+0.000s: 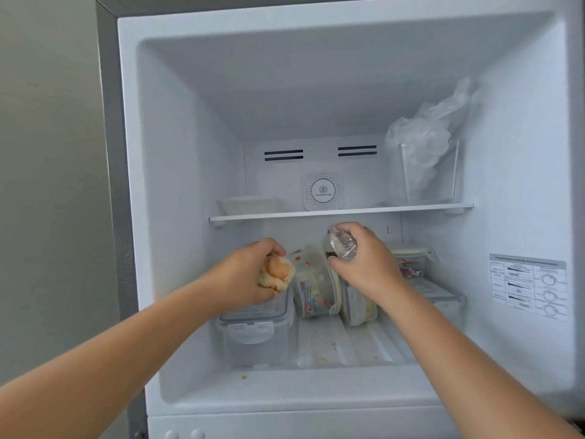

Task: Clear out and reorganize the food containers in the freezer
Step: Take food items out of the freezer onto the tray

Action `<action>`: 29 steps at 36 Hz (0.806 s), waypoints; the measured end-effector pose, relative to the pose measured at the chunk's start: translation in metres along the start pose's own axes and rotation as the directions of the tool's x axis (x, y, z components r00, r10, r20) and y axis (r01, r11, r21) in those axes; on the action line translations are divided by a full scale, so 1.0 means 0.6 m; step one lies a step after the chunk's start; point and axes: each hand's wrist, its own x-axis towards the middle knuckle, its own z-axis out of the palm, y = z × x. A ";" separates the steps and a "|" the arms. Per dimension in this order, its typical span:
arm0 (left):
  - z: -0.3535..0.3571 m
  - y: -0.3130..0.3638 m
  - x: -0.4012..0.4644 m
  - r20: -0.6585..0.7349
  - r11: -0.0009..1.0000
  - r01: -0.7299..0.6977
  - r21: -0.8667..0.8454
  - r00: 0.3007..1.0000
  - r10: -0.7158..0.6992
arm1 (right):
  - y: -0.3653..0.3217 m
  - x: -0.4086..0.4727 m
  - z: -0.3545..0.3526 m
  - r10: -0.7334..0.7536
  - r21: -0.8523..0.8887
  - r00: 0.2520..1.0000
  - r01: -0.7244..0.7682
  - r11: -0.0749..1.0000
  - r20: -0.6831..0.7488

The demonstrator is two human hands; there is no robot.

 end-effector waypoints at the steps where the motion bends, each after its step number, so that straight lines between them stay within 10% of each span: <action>1: -0.003 0.001 -0.013 -0.008 1.000 -0.021 0.007 1.000 0.021 | -0.012 -0.014 -0.009 0.002 0.046 1.000 -0.002 0.999 0.008; 10: -0.044 -0.013 -0.164 -0.143 0.989 -0.146 -0.012 0.979 0.143 | -0.130 -0.137 -0.041 0.029 0.454 0.987 -0.099 0.885 0.159; 29: -0.152 -0.154 -0.561 -0.190 0.975 0.223 0.012 0.958 -0.217 | -0.376 -0.362 0.138 -0.221 0.708 0.782 -0.355 0.610 0.583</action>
